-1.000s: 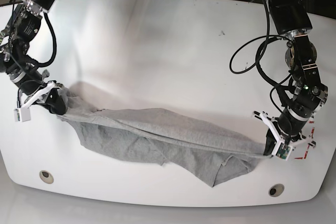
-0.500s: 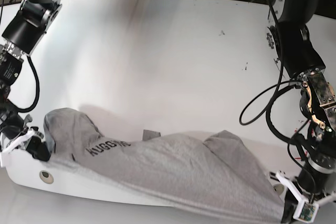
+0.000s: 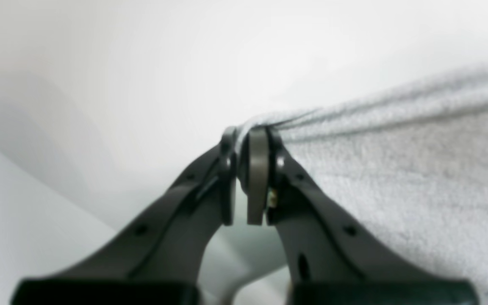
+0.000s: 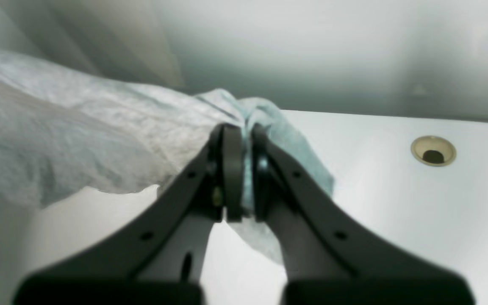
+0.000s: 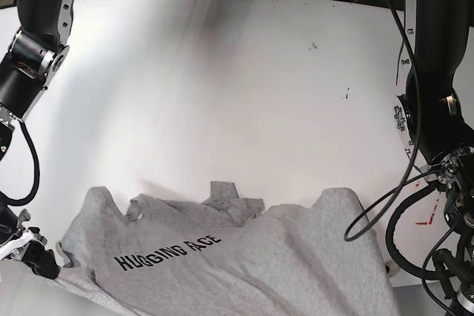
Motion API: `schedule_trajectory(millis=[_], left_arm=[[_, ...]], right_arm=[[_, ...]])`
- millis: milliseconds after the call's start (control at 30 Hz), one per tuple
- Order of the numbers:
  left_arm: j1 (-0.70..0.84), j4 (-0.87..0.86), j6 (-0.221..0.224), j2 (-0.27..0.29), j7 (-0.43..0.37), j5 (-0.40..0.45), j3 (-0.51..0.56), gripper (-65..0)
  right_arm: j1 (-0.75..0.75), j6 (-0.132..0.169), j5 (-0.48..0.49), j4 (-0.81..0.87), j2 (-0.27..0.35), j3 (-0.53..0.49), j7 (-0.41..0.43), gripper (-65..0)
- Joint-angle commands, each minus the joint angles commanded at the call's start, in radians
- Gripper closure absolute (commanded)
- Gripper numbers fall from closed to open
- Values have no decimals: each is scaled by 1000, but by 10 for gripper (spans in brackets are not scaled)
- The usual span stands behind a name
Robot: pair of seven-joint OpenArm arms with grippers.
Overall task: Layout the t-shirt on the table in an organized manner, then fold the t-shirt properly
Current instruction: 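Lift the shirt with both grippers and swing it toward the robot, then pull the shirt with both grippers back across the table, spreading it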
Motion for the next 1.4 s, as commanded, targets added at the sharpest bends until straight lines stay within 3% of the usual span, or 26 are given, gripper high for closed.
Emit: schedule_trajectory(millis=[267, 500, 733, 1067, 1267, 1400], left_arm=[[222, 120, -3, -41, 112, -3, -18, -30], [519, 158, -11, -38, 117, -5, -117, -29], [776, 161, -107, -20, 117, -5, -195, -26], [1071, 163, -107, 34, 117, -5, -333, -26], [1186, 163, -107, 35, 114, -5, -350, -26], [1280, 163, -107, 35, 114, -5, -350, -26]], right_arm=[[-334, 0, 68, 158, -6, 109, 0, 0], [-631, 0, 112, 275, -80, 198, 0, 0], [-861, -2, 117, 391, -164, 213, 0, 0], [-1069, -2, 117, 433, -204, 207, -2, 0], [-1135, -3, 118, 439, -204, 206, -14, 0], [-1158, -5, 118, 436, -210, 206, -69, 0]])
